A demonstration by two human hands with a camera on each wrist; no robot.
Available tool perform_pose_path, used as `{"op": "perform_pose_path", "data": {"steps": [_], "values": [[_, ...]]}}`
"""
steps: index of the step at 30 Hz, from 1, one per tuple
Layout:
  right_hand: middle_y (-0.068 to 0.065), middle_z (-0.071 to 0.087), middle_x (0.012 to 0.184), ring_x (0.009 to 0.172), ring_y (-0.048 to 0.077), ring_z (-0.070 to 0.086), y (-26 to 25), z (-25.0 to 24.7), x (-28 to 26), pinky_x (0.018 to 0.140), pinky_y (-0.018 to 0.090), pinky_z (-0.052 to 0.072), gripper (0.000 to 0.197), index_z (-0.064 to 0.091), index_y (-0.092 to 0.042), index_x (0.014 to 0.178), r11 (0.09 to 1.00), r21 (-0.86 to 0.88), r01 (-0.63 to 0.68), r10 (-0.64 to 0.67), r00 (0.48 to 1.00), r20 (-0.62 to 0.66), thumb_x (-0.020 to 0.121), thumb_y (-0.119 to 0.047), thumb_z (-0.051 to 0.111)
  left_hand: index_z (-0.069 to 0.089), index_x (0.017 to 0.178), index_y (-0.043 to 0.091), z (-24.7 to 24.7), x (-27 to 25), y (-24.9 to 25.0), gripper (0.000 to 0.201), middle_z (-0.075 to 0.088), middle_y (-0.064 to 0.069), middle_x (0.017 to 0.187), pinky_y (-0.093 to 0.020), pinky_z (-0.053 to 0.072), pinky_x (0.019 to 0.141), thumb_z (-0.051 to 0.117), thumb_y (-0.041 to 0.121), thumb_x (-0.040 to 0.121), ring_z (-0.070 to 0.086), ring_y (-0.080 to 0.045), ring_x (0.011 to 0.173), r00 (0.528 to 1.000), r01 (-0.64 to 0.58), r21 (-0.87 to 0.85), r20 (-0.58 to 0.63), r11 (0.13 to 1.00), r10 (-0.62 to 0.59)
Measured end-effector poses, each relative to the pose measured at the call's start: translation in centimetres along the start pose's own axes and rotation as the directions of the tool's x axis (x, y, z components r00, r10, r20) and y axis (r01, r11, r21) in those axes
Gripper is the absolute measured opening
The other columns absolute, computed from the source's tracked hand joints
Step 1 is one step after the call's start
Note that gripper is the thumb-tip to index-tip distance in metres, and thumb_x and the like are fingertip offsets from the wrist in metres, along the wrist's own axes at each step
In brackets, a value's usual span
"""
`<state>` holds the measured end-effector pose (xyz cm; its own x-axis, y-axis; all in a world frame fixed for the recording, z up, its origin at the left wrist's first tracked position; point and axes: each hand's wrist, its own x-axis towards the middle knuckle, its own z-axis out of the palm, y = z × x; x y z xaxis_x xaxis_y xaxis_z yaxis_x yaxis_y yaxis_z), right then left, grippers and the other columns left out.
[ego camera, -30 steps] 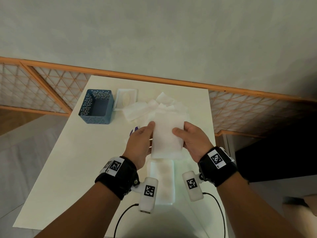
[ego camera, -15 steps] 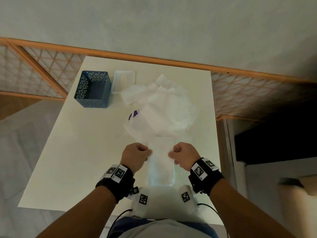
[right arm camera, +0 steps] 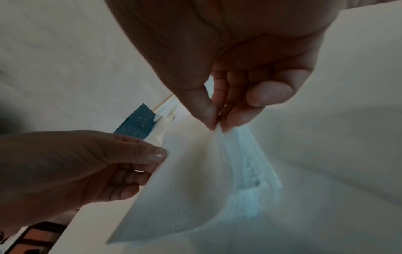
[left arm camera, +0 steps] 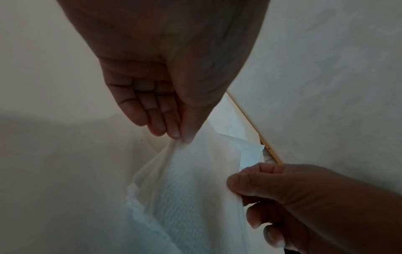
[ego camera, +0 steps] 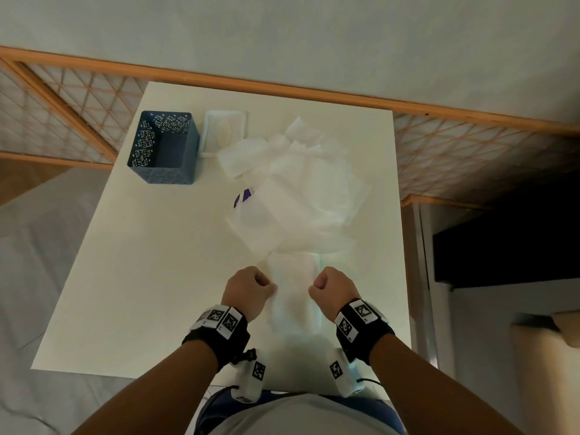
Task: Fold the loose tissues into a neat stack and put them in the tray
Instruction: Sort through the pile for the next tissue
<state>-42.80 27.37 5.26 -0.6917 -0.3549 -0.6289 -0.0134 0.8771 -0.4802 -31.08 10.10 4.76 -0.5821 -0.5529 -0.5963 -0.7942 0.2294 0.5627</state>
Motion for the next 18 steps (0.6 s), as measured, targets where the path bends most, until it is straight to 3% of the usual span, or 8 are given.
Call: {"op": "perform_pose_path", "data": {"steps": [5,9,12,15,18], "values": [[-0.005,0.061,0.079,0.07,0.015,0.057,-1.2,-2.7,0.1,0.061,0.03,0.044,0.025,0.055,-0.021,0.083,1.0,0.015,0.013,-0.012,0.999,-0.051,0.09,-0.041,0.069,0.067,0.083,0.019,0.2,0.1,0.0,0.015,0.07,0.006,0.081,-0.025,0.043,0.063,0.076,0.03,0.086,0.064,-0.012,0.079,1.0,0.021,-0.021,-0.004,1.0,-0.021],[-0.008,0.065,0.084,0.081,0.018,0.061,-4.3,-5.8,2.3,0.072,0.028,0.043,0.023,0.06,-0.023,0.086,0.995,0.003,0.101,-0.1,0.985,-0.139,0.095,-0.044,0.066,0.067,0.084,0.021,0.0,0.0,0.4,0.015,0.071,0.007,0.082,-0.025,0.044,0.064,0.074,0.033,0.088,0.065,-0.011,0.08,0.999,0.017,-0.053,-0.032,0.998,-0.019],[-0.002,0.068,0.087,0.082,0.021,0.061,-6.7,-7.4,5.2,0.074,0.03,0.047,0.024,0.066,-0.019,0.088,0.991,-0.045,0.125,-0.131,0.977,-0.167,0.097,-0.041,0.062,0.064,0.081,0.022,-0.7,0.4,1.2,0.018,0.07,0.008,0.08,-0.024,0.041,0.063,0.068,0.036,0.092,0.063,-0.011,0.078,0.996,-0.021,-0.07,-0.087,0.997,0.015],[0.008,0.068,0.074,0.066,0.026,0.058,-8.0,-7.6,9.2,0.063,0.031,0.045,0.034,0.067,-0.008,0.076,1.0,-0.006,-0.003,0.002,0.999,-0.054,0.095,-0.036,0.06,0.064,0.081,0.022,-1.8,1.6,2.2,0.02,0.07,0.007,0.08,-0.025,0.04,0.063,0.065,0.037,0.094,0.063,-0.011,0.079,0.992,-0.052,-0.085,-0.119,0.995,0.042],[0.005,0.074,0.072,0.062,0.025,0.059,-8.5,-6.8,12.0,0.065,0.033,0.047,0.038,0.067,-0.003,0.081,0.968,0.13,-0.216,0.203,0.973,0.107,0.089,-0.04,0.067,0.063,0.082,0.022,-2.9,3.3,3.3,0.018,0.069,0.008,0.08,-0.021,0.039,0.063,0.067,0.034,0.094,0.062,-0.007,0.079,0.988,-0.079,-0.078,-0.141,0.994,0.067]]}}
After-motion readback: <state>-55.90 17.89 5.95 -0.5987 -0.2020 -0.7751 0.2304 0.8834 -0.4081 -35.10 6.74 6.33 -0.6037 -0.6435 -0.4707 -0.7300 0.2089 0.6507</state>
